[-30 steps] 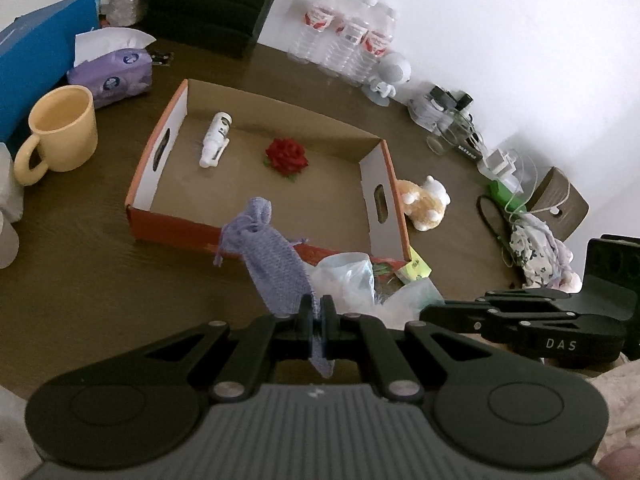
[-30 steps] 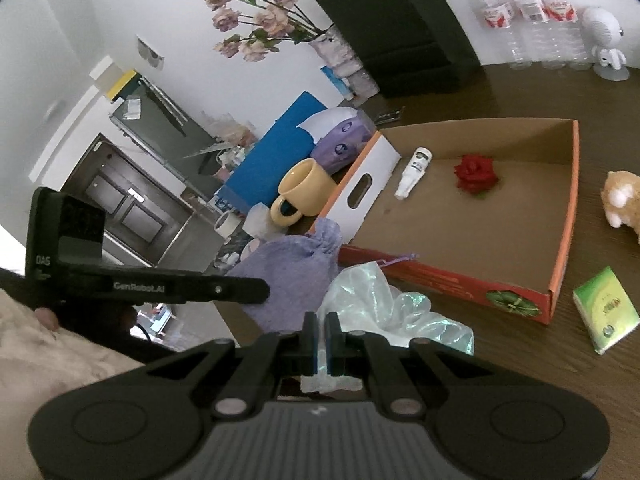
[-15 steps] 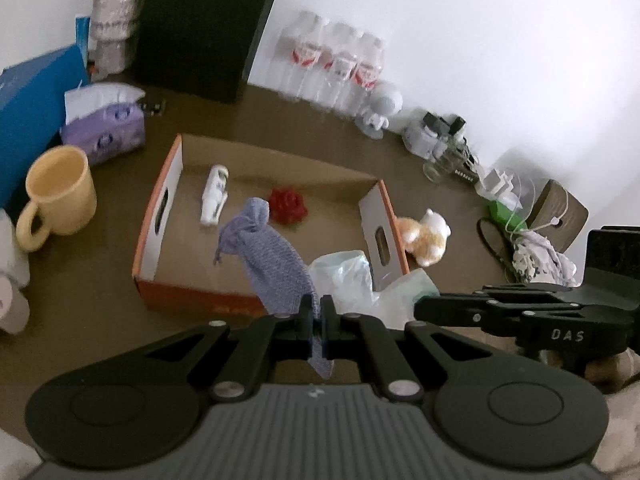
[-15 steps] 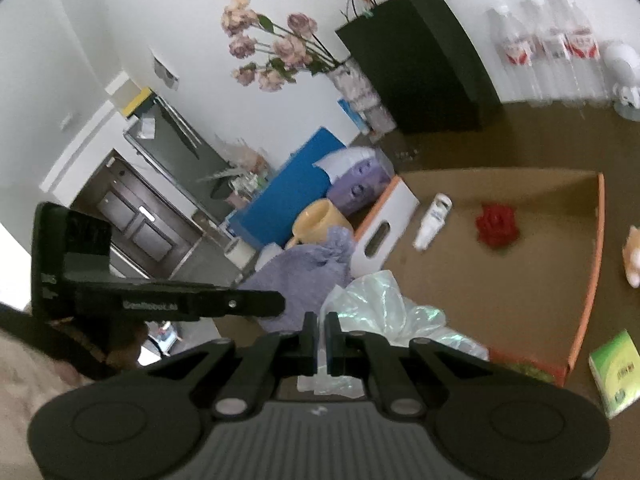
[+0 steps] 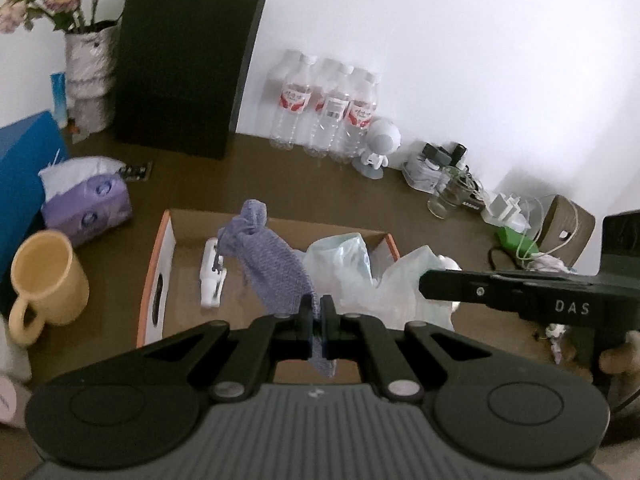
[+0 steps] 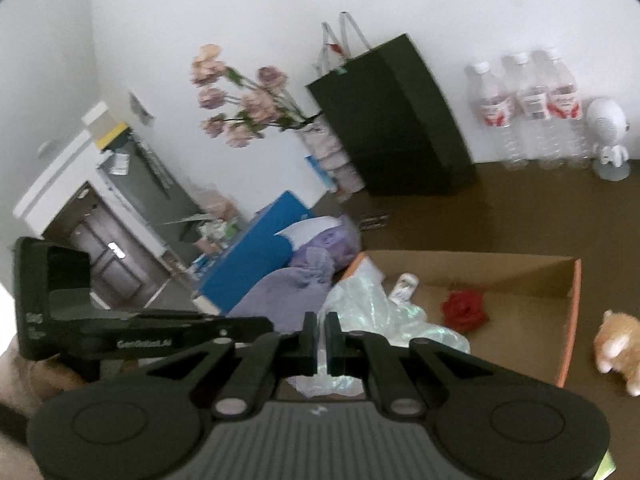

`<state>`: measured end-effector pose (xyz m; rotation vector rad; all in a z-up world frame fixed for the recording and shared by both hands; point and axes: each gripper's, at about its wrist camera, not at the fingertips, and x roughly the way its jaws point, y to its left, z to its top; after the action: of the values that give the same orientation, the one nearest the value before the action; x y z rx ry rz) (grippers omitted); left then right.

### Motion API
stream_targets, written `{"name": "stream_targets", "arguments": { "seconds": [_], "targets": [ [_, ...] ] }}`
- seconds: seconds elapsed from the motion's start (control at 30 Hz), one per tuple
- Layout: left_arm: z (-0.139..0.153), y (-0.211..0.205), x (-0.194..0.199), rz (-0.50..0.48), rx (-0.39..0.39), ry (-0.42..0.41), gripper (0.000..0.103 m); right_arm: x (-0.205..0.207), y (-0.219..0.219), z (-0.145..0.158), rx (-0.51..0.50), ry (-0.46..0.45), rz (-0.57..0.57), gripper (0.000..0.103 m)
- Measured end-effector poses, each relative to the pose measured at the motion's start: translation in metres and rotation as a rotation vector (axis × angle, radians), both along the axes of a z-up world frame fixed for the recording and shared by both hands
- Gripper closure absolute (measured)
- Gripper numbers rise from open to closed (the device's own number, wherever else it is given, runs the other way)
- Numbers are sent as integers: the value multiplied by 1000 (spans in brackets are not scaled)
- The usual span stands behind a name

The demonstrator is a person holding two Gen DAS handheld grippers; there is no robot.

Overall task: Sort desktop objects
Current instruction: 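Carry the lavender pouch with the left tool while the right tool carries the plastic bag over the box, then open both tools to drop the pouch and plastic bag into the box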

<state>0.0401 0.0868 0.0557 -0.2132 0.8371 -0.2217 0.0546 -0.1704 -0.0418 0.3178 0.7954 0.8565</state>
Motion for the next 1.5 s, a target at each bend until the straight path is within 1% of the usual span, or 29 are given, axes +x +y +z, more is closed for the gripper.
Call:
{"name": "stream_targets", "arguments": {
  "seconds": [0.13, 0.23, 0.4, 0.5, 0.63, 0.8, 0.9, 1.2, 1.23, 1.27, 1.3, 1.33, 1.37, 1.4, 1.43, 1.47, 1.5],
  "targets": [
    [-14, -6, 28, -19, 26, 13, 99, 23, 9, -7, -117, -25, -54, 100],
    [-29, -15, 53, -26, 58, 35, 99, 41, 17, -19, -223, -36, -87, 100],
    [-57, -29, 88, -33, 114, 82, 99, 68, 27, -55, -360, -4, -137, 101],
    [-76, -36, 107, -29, 152, 116, 99, 79, 31, -75, -419, 21, -164, 101],
    [-98, -39, 127, -13, 174, 168, 99, 87, 34, -95, -486, 40, -183, 101],
    [-118, -44, 139, -13, 197, 201, 99, 94, 39, -118, -553, 72, -196, 101],
    [-127, -47, 145, -10, 206, 215, 99, 98, 41, -128, -569, 98, -206, 101],
    [-131, -47, 151, 1, 208, 222, 99, 104, 44, -143, -583, 127, -218, 100],
    [-131, -46, 150, 1, 203, 222, 97, 104, 44, -143, -579, 131, -215, 98],
    [-131, -45, 150, 5, 200, 220, 95, 104, 43, -143, -574, 132, -213, 93],
    [-130, -45, 149, 7, 196, 217, 92, 103, 43, -143, -570, 132, -211, 91],
    [-129, -45, 149, 9, 191, 213, 83, 103, 42, -141, -564, 125, -216, 84],
    [-128, -44, 148, 15, 188, 207, 70, 102, 41, -140, -558, 122, -221, 70],
    [-126, -43, 146, 22, 185, 200, 61, 102, 40, -138, -551, 117, -221, 63],
    [-123, -42, 144, 27, 183, 192, 45, 100, 40, -135, -544, 112, -217, 53],
    [-120, -42, 142, 32, 182, 183, 37, 99, 40, -132, -537, 107, -213, 46],
    [-118, -42, 140, 36, 180, 174, 34, 98, 39, -129, -530, 102, -210, 42]
  ]
}}
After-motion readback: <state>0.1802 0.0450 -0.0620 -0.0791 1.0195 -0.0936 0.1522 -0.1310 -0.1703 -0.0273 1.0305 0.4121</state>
